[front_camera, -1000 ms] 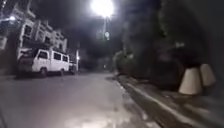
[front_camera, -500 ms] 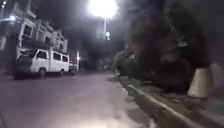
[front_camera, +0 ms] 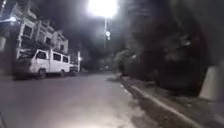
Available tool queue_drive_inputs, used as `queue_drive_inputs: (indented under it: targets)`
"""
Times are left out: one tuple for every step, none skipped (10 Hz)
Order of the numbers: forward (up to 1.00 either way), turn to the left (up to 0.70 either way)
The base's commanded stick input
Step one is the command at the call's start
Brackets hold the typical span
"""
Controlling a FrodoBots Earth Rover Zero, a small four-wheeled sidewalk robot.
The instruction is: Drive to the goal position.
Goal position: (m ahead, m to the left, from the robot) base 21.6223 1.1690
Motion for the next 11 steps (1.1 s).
queue_drive_inputs:
  targets:
    - [0.5, -0.31]
    - [0.5, -0.1]
    - [0.5, -0.49]
    - [0.5, -0.5]
    - [0.5, -0.21]
    - [0.5, -0.12]
    - [0.5, -0.3]
    - [0.5, -0.36]
    - [0.5, -0.05]
    - [0.5, 0.05]
    - [0.5, 0.05]
